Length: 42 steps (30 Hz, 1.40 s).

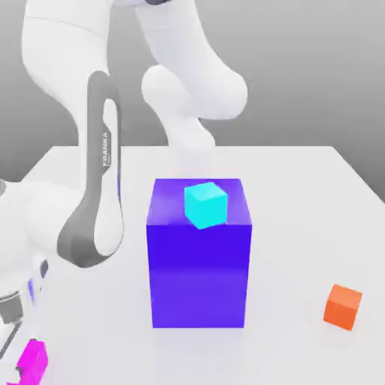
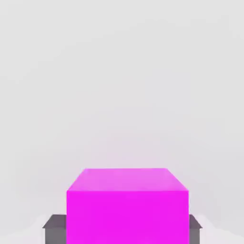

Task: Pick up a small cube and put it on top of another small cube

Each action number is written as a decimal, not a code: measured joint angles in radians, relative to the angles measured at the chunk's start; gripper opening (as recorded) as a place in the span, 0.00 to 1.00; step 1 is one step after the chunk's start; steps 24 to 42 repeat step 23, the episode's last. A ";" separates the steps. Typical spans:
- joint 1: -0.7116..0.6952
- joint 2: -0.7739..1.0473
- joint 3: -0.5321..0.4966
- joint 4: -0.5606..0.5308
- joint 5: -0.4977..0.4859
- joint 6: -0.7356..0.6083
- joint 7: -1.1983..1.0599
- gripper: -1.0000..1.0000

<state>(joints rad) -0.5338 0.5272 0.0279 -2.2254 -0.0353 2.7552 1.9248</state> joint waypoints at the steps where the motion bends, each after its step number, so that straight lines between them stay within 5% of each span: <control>1: -0.002 -0.024 0.002 -0.005 0.002 -0.019 -0.001 0.00; 5: -0.013 -0.158 -0.010 -0.051 0.020 -0.109 0.028 0.00; 14: -0.102 -0.411 -0.205 -0.291 0.072 -0.125 0.481 0.00; 19: -0.149 -0.327 -0.222 -0.337 0.137 0.005 0.552 0.00; 20: -0.157 -0.299 -0.212 -0.336 0.153 0.032 0.543 1.00; 42: -0.156 -0.299 -0.212 -0.336 0.153 0.032 0.543 1.00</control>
